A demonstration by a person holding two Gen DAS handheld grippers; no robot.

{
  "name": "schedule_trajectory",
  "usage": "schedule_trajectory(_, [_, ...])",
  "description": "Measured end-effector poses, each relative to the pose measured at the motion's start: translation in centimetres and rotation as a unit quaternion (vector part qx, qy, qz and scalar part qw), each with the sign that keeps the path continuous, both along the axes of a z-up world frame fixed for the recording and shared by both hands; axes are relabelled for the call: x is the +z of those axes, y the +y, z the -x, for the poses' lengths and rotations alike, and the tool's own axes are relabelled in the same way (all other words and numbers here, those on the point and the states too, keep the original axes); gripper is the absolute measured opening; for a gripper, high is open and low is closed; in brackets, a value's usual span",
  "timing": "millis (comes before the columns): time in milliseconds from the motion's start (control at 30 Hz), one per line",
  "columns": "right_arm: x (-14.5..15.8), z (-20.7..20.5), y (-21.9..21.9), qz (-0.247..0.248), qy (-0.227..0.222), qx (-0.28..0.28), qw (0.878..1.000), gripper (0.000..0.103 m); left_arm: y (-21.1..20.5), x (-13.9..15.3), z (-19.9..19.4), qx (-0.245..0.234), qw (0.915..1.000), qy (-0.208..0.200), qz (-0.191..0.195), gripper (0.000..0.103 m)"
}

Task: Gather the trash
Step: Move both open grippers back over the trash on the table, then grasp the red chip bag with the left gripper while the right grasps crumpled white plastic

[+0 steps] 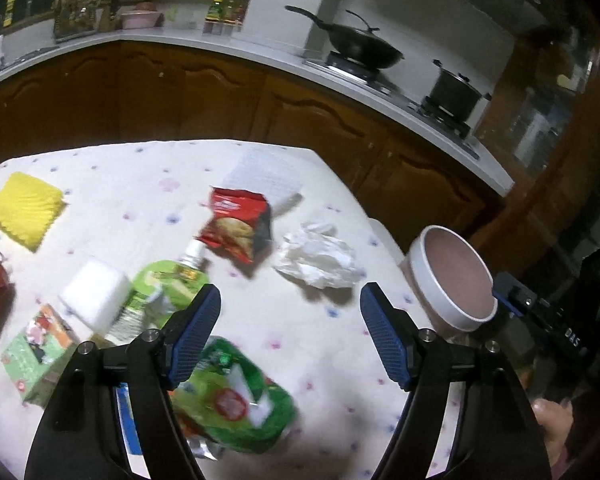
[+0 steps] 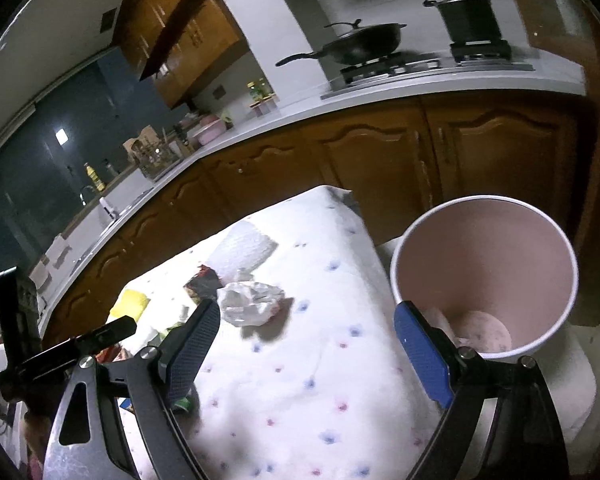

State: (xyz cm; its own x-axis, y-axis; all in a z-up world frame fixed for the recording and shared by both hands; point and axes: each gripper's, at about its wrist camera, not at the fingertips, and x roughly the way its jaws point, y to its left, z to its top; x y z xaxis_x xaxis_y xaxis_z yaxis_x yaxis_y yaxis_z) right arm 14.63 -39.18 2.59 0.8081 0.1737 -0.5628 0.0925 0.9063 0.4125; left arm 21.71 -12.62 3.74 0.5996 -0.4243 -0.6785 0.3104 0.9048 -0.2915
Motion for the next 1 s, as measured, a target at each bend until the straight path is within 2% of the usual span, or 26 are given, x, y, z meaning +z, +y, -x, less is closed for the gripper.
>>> schedule_trajectory(133, [0.1, -1.1, 1.3, 0.003, 0.0, 0.015, 1.0, 0.09, 1.6, 0.1, -1.2, 0.012, 0.9999, 0.006, 0.004, 0.074])
schedule_trajectory(467, [-0.6, -4.9, 4.7, 0.004, 0.012, 0.061, 0.998, 0.09, 2.3, -0.7, -5.1, 0.011, 0.9995, 0.02, -0.022, 0.074])
schedule_trajectory(700, [-2.8, -8.1, 7.0, 0.004, 0.035, 0.1, 0.994, 0.09, 1.0, -2.2, -8.3, -0.007, 0.9984, 0.042, -0.036, 0.074])
schedule_trajectory(867, [-4.9, -10.4, 7.4, -0.004, 0.062, 0.109, 0.992, 0.089, -0.3, -3.9, -10.6, -0.022, 0.9964, 0.064, -0.051, 0.074])
schedule_trajectory(967, [-5.8, -11.3, 7.1, -0.011, 0.073, 0.106, 0.992, 0.077, -1.1, -4.8, -11.4, -0.026, 0.9951, 0.07, -0.065, 0.072])
schedule_trajectory(1000, [-6.2, -11.7, 6.9, -0.013, 0.081, 0.104, 0.991, 0.066, -1.1, -5.0, -11.6, -0.028, 0.9949, 0.072, -0.066, 0.062])
